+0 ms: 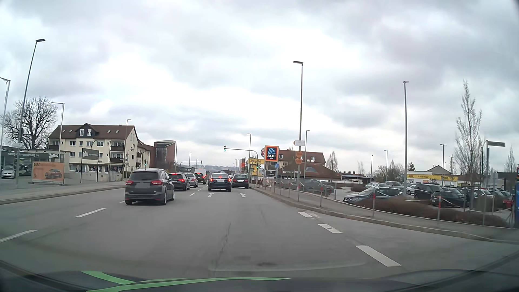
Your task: Follow the waypoints while adhering to traffic rules and regulations
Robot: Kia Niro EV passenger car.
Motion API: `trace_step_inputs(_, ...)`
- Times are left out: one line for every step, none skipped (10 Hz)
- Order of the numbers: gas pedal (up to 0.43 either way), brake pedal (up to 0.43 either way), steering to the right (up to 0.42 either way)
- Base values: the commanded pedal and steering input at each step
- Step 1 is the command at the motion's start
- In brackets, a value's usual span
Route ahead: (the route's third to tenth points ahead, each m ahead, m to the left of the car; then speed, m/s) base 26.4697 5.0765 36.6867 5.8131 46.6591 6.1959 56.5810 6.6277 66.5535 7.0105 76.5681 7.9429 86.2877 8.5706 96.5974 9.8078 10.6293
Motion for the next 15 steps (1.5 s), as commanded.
trace_step_inputs(0.0, 0.0, -0.017)
trace_step_inputs(0.0, 0.0, -0.017)
trace_step_inputs(0.0, 0.0, -0.017)
trace_step_inputs(0.0, 0.0, -0.017)
trace_step_inputs(0.0, 0.0, -0.017)
trace_step_inputs(0.0, 0.0, -0.017)
trace_step_inputs(0.0, 0.0, -0.017)
trace_step_inputs(0.0, 0.0, -0.016)
trace_step_inputs(0.0, 0.0, -0.014)
trace_step_inputs(0.0, 0.0, -0.013)
trace_step_inputs(0.0, 0.0, -0.013)
trace_step_inputs(0.0, 0.0, -0.012)
trace_step_inputs(0.0, 0.0, -0.012)
trace_step_inputs(0.008, 0.0, -0.011)
trace_step_inputs(0.008, 0.0, -0.01)
